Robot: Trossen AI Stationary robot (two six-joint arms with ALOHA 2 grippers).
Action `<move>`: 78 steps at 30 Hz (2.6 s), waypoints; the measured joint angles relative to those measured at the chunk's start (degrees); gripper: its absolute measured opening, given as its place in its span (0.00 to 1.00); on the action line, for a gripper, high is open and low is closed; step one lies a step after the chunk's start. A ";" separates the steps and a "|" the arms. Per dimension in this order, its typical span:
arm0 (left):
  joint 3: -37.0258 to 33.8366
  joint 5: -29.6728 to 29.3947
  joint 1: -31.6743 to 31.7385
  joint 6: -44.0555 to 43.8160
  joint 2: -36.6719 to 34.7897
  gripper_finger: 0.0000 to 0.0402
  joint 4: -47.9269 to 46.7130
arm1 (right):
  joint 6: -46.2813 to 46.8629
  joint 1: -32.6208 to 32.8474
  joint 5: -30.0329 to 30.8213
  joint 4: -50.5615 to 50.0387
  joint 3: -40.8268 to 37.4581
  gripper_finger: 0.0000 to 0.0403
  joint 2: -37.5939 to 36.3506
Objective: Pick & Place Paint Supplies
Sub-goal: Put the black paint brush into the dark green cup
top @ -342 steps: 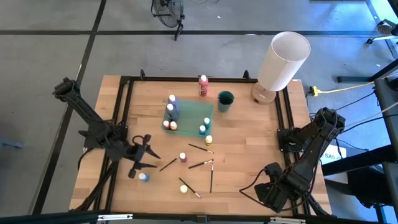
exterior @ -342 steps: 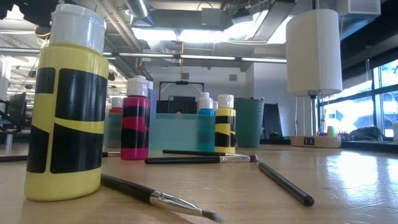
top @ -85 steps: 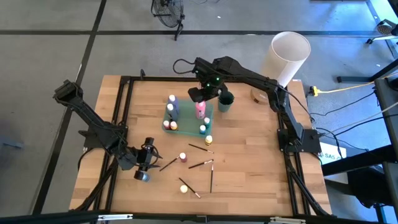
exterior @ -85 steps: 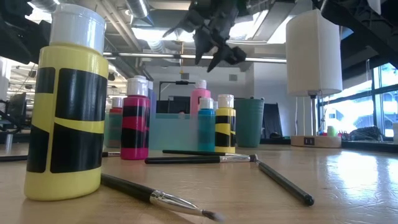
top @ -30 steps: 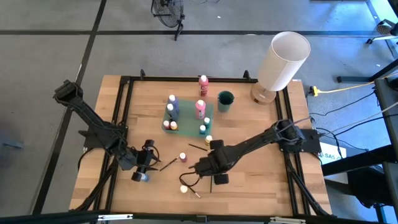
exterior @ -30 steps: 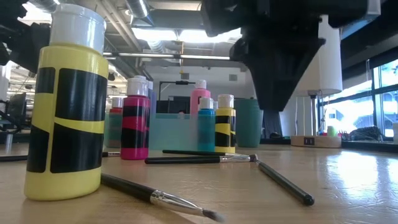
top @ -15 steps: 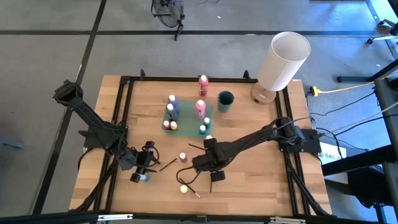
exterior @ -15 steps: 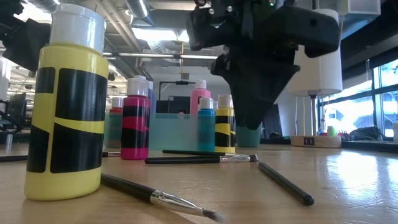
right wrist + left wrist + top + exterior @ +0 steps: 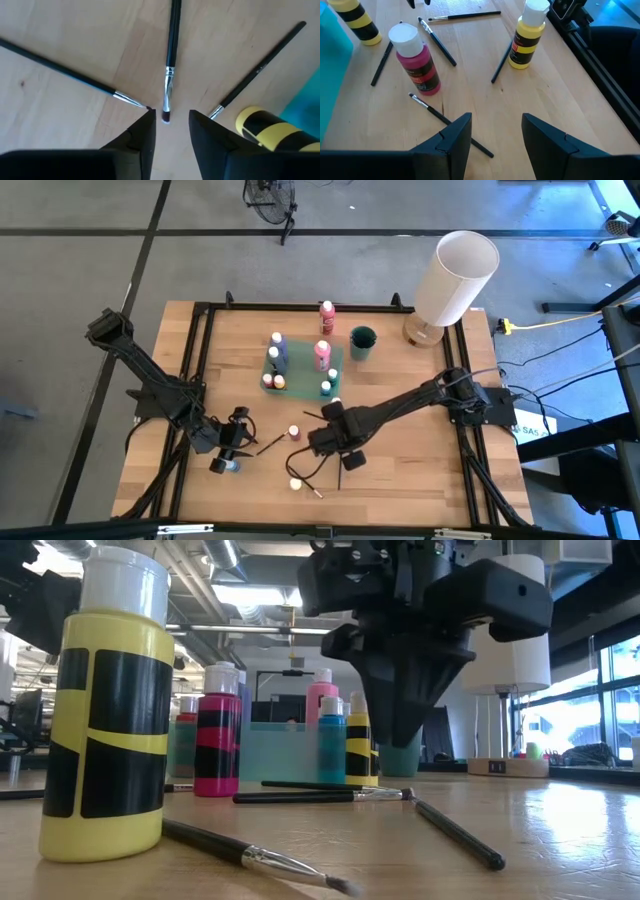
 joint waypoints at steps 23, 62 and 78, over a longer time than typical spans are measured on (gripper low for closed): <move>0.00 -0.46 0.00 0.02 0.00 0.42 0.02 | -1.79 -0.65 -0.26 4.53 -6.47 0.29 0.00; 0.00 -0.02 0.00 -0.09 0.00 0.42 -0.44 | 4.26 2.21 2.68 -6.32 -2.48 0.29 0.02; 0.00 -0.02 0.00 -0.11 0.00 0.42 -0.42 | 4.20 2.43 1.88 -0.54 -2.84 0.29 0.02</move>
